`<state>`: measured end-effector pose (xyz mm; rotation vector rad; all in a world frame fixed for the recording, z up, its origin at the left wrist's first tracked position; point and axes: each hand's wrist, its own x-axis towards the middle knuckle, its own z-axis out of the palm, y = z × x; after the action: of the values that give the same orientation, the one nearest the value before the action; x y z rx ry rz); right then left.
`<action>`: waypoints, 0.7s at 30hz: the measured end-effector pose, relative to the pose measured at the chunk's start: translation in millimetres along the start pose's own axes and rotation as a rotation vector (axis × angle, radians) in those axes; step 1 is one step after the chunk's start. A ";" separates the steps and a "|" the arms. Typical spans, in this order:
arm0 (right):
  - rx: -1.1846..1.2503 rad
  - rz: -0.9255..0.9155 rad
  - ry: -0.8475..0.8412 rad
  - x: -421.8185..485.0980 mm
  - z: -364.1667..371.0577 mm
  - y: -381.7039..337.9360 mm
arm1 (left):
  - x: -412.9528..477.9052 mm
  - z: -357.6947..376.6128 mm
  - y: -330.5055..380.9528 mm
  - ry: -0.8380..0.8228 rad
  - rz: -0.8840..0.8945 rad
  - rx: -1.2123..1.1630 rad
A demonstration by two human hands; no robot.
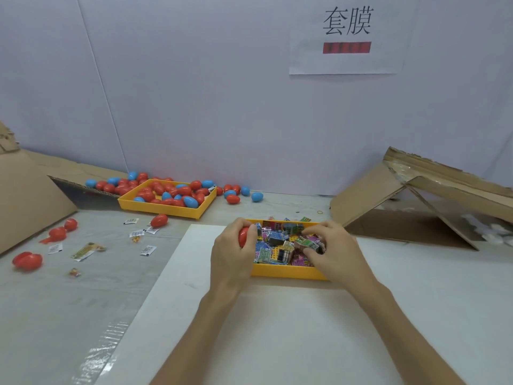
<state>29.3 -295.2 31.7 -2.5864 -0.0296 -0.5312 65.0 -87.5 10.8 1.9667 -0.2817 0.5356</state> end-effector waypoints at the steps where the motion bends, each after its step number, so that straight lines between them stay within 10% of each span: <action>1: 0.004 0.009 -0.051 0.8 -2.0 4.6 | -0.7 0.8 1.3 -0.007 0.008 0.004; 21: 0.125 -0.139 0.053 1.6 7.6 17.6 | -7.8 6.4 5.5 -0.126 0.098 0.005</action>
<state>35.5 -307.1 18.1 -2.4594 -0.2191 -0.6280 57.5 -96.0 9.0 2.0027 -0.4575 0.4764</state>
